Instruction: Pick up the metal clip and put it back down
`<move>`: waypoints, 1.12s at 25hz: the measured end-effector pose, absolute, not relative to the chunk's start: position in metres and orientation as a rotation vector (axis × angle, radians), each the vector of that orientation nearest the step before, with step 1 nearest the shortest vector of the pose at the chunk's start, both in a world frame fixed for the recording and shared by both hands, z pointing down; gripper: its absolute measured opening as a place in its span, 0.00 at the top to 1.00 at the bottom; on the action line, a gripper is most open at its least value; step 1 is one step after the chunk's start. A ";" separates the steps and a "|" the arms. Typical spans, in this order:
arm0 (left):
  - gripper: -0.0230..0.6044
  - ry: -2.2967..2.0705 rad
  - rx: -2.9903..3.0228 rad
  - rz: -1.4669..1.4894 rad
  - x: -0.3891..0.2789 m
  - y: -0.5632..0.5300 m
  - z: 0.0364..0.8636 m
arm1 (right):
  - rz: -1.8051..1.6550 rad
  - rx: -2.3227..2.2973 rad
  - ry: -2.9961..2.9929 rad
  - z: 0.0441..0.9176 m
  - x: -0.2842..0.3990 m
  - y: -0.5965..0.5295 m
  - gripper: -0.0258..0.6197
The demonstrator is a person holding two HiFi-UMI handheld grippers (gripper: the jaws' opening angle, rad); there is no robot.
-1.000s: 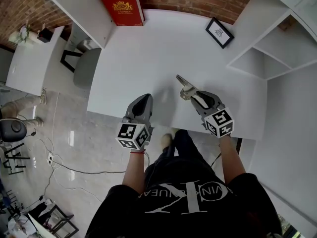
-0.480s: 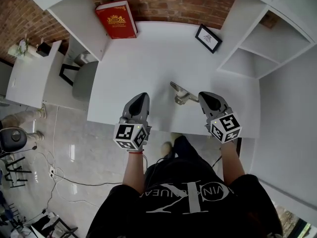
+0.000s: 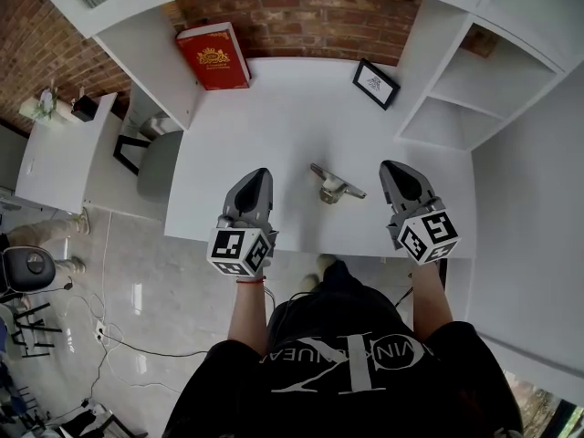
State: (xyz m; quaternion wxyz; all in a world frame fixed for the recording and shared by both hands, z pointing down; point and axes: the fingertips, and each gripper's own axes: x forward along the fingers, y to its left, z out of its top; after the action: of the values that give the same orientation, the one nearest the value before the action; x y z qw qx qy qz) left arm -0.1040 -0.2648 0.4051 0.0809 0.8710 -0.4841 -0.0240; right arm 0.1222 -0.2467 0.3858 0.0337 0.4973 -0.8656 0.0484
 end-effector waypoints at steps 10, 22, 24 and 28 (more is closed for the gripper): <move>0.95 -1.464 2.630 -0.116 -0.099 -0.268 0.386 | 0.096 1.587 -2.678 0.363 0.138 -0.249 0.94; 0.95 -1.475 2.621 -0.110 -0.101 -0.263 0.386 | 0.093 1.643 -2.659 0.359 0.146 -0.247 0.94; 0.95 -1.478 2.619 -0.107 -0.102 -0.261 0.387 | 0.094 1.644 -2.657 0.360 0.146 -0.246 0.94; 0.95 -1.483 2.614 -0.106 -0.104 -0.259 0.387 | 0.092 1.644 -2.656 0.360 0.144 -0.244 0.94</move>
State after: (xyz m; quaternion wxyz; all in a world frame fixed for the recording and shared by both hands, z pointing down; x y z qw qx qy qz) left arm -0.1045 -0.2593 0.3873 0.0671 0.8674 -0.4919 -0.0351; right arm 0.1444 -0.2436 0.3596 0.0083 0.5261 -0.8498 0.0295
